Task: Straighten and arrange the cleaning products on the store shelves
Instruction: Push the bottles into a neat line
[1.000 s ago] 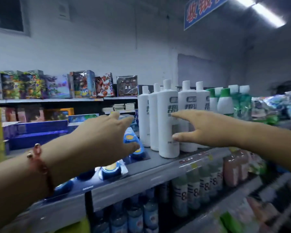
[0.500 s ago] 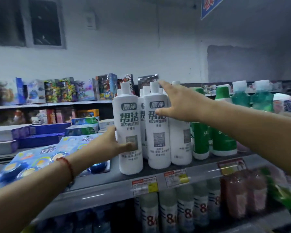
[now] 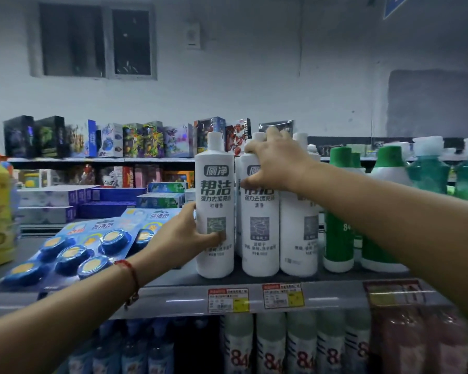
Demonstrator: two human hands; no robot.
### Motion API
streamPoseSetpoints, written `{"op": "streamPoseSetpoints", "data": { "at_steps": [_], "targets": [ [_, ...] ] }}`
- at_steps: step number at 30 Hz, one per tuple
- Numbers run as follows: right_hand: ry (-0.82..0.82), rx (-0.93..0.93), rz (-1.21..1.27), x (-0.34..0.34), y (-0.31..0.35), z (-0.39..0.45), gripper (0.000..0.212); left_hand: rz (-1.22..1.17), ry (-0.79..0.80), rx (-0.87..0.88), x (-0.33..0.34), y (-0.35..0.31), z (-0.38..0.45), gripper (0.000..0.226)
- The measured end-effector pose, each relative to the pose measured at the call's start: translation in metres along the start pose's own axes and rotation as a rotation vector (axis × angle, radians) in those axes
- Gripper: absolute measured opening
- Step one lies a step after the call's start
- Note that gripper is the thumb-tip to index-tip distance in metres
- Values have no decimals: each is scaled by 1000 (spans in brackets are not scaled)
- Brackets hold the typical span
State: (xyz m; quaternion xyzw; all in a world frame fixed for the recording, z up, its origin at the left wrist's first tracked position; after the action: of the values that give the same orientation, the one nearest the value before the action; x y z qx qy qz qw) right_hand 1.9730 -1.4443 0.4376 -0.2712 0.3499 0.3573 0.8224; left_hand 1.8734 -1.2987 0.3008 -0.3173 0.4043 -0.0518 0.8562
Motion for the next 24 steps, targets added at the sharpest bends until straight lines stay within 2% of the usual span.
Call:
{"op": "streamPoseSetpoints", "data": {
  "at_steps": [4, 6, 8, 9, 11, 13, 14, 17, 19, 21, 24],
  "targets": [
    [-44, -33, 110, -7, -5, -4, 71, 84, 43, -44, 1, -2, -1, 64],
    [-32, -56, 118, -9, -8, -9, 71, 204, 50, -44, -4, -11, -2, 96],
    [-27, -86, 176, -11, -14, -15, 71, 324, -70, 28, -20, -35, -5, 125],
    [-53, -79, 233, -14, -20, -20, 70, 399, -164, 111, -30, -55, -8, 128],
    [-188, 23, 398, -22, -44, -37, 73, 558, -297, 295, -39, -96, -12, 123],
    [-265, 228, 561, -11, -75, -64, 76, 676, -285, 394, -31, -128, -2, 117],
    [-224, 319, 681, 6, -86, -78, 75, 739, -248, 424, -23, -140, 5, 114],
    [92, 491, 1147, 81, -81, -113, 68, 900, -153, 444, -3, -159, 31, 108],
    [180, 556, 1111, 118, -74, -126, 67, 912, -107, 407, 4, -158, 46, 106],
    [100, 550, 991, 132, -72, -130, 59, 854, -81, 393, 6, -155, 51, 105],
    [-39, 548, 1039, 135, -69, -130, 55, 793, -113, 396, 3, -154, 49, 101]
  ]
}}
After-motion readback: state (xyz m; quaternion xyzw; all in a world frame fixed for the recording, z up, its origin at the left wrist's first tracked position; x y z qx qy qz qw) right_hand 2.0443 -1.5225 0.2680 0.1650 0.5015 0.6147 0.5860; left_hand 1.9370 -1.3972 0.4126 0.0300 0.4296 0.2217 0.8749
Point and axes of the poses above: each hand's wrist, its own z-axis towards the middle knuckle, its own x-axis out of the palm, y = z × x, the point moved 8 cm from there along z, towards the middle knuckle, and after that the axes turned 1 degree about x, right-handed, at the moved point
